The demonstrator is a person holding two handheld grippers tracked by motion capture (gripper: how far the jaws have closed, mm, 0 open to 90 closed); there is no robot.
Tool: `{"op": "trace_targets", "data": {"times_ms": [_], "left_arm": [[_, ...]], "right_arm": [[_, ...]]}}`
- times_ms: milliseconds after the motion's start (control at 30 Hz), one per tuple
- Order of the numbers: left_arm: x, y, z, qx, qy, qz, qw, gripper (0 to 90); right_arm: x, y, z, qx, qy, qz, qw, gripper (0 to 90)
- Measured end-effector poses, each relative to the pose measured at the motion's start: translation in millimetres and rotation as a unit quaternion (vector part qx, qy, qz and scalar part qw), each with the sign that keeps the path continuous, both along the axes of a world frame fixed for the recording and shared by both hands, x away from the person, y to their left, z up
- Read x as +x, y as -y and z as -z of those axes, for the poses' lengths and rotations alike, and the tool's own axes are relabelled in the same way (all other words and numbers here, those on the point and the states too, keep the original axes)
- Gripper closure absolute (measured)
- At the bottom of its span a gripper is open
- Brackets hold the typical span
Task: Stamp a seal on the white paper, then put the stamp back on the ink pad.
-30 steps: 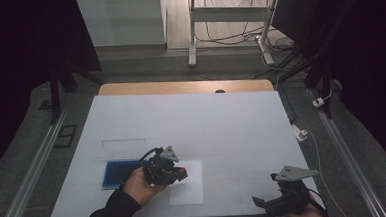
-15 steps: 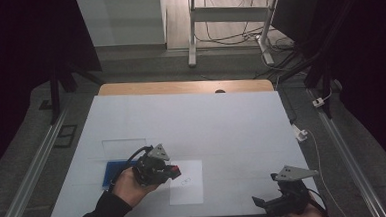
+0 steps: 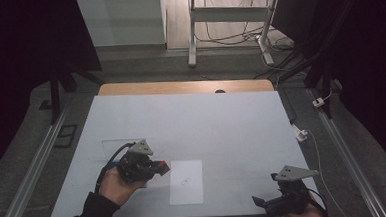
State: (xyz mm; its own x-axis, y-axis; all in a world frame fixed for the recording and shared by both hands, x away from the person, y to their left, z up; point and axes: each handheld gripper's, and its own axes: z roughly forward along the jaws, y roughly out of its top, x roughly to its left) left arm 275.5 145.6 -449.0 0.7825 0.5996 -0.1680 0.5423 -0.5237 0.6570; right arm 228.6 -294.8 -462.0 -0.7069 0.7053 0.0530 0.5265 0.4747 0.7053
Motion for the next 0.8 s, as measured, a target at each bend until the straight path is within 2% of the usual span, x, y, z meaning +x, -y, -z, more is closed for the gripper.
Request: {"op": "trace_targets", "data": {"times_ms": [300,400,500,600,800], "left_arm": [[-2.5,-19.2,-1.1,0.002,0.003,-0.03,0.9995,79.4],[-2.8,-24.2,-0.6,0.012,0.006,-0.039,0.9991,79.4],[-3.1,-30.0,-0.2,0.013,0.005,-0.048,0.9988,79.4],[-3.5,-36.3,0.6,0.02,0.007,-0.061,0.9979,79.4],[-2.8,-51.3,3.4,0.018,0.0,-0.086,0.9962,79.4]], "right_arm": [[0.7,0.8,-0.4,0.003,-0.002,0.002,1.0,0.0],[0.4,0.8,-0.5,0.003,-0.001,0.003,1.0,0.0],[0.6,1.3,-0.6,0.005,-0.001,0.004,1.0,0.0],[0.4,1.2,-0.5,0.004,-0.001,0.003,1.0,0.0],[0.6,1.0,-0.5,0.004,-0.002,0.003,1.0,0.0]]}}
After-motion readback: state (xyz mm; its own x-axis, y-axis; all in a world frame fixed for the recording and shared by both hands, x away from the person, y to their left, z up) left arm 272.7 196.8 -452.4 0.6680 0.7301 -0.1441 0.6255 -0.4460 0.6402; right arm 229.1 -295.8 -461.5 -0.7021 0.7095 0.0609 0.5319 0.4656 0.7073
